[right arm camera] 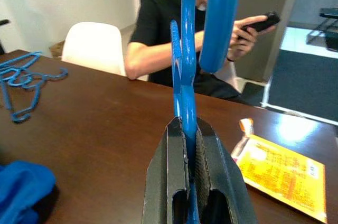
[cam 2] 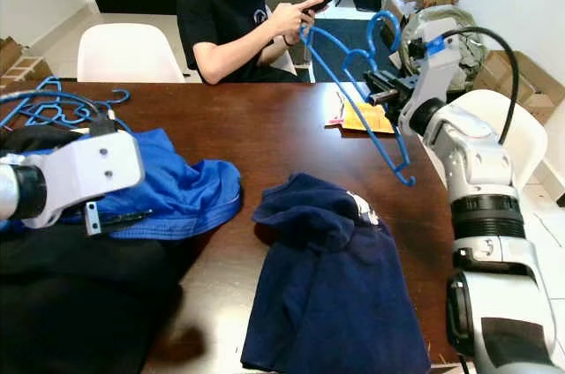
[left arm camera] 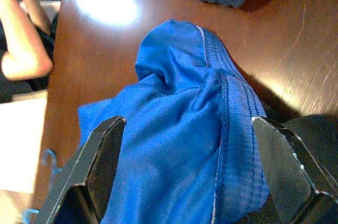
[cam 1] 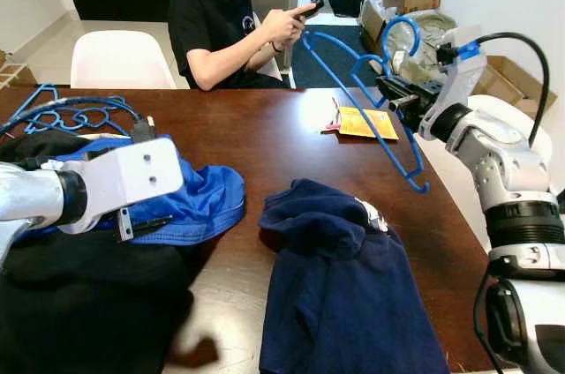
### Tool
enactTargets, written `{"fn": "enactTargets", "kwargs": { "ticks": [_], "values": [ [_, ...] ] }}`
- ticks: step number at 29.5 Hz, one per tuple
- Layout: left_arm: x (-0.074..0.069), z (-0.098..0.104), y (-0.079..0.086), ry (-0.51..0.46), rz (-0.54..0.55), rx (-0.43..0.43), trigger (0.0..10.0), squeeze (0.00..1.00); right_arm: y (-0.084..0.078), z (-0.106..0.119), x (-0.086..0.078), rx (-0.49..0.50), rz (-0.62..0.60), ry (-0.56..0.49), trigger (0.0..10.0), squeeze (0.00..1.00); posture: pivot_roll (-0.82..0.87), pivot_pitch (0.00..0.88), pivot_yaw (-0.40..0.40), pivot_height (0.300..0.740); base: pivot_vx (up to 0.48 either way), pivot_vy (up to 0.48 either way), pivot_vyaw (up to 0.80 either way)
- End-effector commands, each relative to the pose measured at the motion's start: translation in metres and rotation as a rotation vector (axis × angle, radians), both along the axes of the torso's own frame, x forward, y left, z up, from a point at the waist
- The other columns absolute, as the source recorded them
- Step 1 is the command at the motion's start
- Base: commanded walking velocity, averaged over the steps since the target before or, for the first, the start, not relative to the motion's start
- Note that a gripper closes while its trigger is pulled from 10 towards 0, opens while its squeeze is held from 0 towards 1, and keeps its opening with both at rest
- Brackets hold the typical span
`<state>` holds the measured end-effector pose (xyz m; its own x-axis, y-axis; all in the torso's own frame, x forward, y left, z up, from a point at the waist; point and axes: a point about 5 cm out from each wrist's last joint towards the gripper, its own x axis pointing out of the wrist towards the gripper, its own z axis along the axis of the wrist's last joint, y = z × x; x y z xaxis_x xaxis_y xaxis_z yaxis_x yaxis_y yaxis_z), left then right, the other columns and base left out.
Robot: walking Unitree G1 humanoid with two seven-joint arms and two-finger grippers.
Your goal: Hang hanger
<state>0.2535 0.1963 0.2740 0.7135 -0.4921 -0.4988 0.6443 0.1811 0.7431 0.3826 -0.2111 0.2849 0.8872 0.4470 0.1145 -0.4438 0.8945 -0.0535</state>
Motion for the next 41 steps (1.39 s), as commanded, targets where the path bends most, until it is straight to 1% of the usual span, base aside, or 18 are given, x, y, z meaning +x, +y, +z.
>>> {"fn": "enactTargets", "kwargs": {
  "ticks": [1,3,4,7,8,9,11,14,17,21,27,28,30,31,41],
  "values": [
    [0.000,-0.008,-0.003,0.032,-0.039,0.049,10.0,0.00,0.001,0.002,0.000,-0.010,-0.005,-0.011,10.0,0.00,0.14,0.057,-0.017,0.740,0.000,0.000,0.00],
    [-0.002,-0.019,-0.011,0.088,-0.102,0.068,10.0,0.00,0.001,0.001,0.001,-0.012,-0.008,-0.010,10.0,0.00,0.14,0.055,-0.015,0.740,0.000,0.000,0.00],
    [-0.002,-0.019,-0.011,0.088,-0.102,0.068,10.0,0.00,0.001,0.001,0.001,-0.012,-0.008,-0.010,10.0,0.00,0.14,0.055,-0.015,0.740,0.000,0.000,0.00],
    [-0.002,-0.026,-0.020,0.119,-0.161,0.090,10.0,0.00,-0.002,0.002,0.000,-0.019,-0.014,-0.015,10.0,0.00,0.13,0.053,-0.010,0.740,0.000,0.000,0.00],
    [-0.002,-0.026,-0.020,0.119,-0.161,0.090,10.0,0.00,-0.002,0.002,0.000,-0.019,-0.014,-0.015,10.0,0.00,0.13,0.053,-0.010,0.740,0.000,0.000,0.00],
    [0.000,-0.026,-0.020,0.115,-0.162,0.108,10.0,0.00,-0.002,0.002,0.000,-0.020,-0.017,-0.015,10.0,0.00,0.13,0.056,-0.007,0.740,0.000,0.000,0.00],
    [0.002,-0.025,-0.019,0.113,-0.158,0.124,10.0,0.00,-0.003,0.002,0.000,-0.021,-0.019,-0.016,10.0,0.00,0.13,0.056,-0.007,0.740,0.000,0.000,0.00],
    [0.005,-0.025,-0.014,0.102,-0.152,0.186,10.0,0.00,-0.003,0.002,0.000,-0.021,-0.023,-0.016,10.0,0.00,0.13,0.065,-0.004,0.740,0.000,0.000,0.00],
    [0.006,-0.025,-0.013,0.098,-0.153,0.204,10.0,0.00,-0.003,0.001,0.000,-0.021,-0.024,-0.017,10.0,0.00,0.13,0.065,-0.004,0.740,0.000,0.000,0.00],
    [0.010,-0.032,0.000,0.123,-0.113,0.276,10.0,0.00,-0.005,-0.001,0.000,-0.027,-0.034,-0.010,10.0,0.00,0.13,0.065,-0.004,0.740,0.000,0.000,0.00],
    [0.014,-0.034,0.004,0.123,-0.089,0.289,10.0,0.00,-0.006,0.001,0.000,-0.028,-0.038,-0.013,10.0,0.00,0.13,0.071,-0.004,0.740,0.000,0.000,0.00],
    [0.017,-0.035,0.006,0.107,-0.078,0.301,8.2,0.00,-0.006,0.000,0.000,-0.030,-0.039,-0.013,10.0,0.00,0.13,0.072,-0.005,0.740,0.000,0.000,0.00],
    [0.018,-0.035,0.007,0.099,-0.075,0.306,8.2,0.00,-0.006,0.000,0.000,-0.030,-0.039,-0.013,10.0,0.00,0.13,0.072,-0.005,0.740,0.000,0.000,0.00],
    [0.019,-0.035,0.008,0.097,-0.070,0.308,0.0,0.00,-0.005,0.000,0.000,-0.030,-0.037,-0.013,10.0,0.00,0.13,0.072,-0.005,0.740,0.000,0.000,0.00],
    [0.027,-0.034,0.009,0.069,-0.062,0.279,0.0,0.00,-0.005,0.001,-0.001,-0.032,-0.034,-0.016,10.0,0.00,0.13,0.073,-0.006,0.740,0.000,0.000,0.00]
  ]
}}
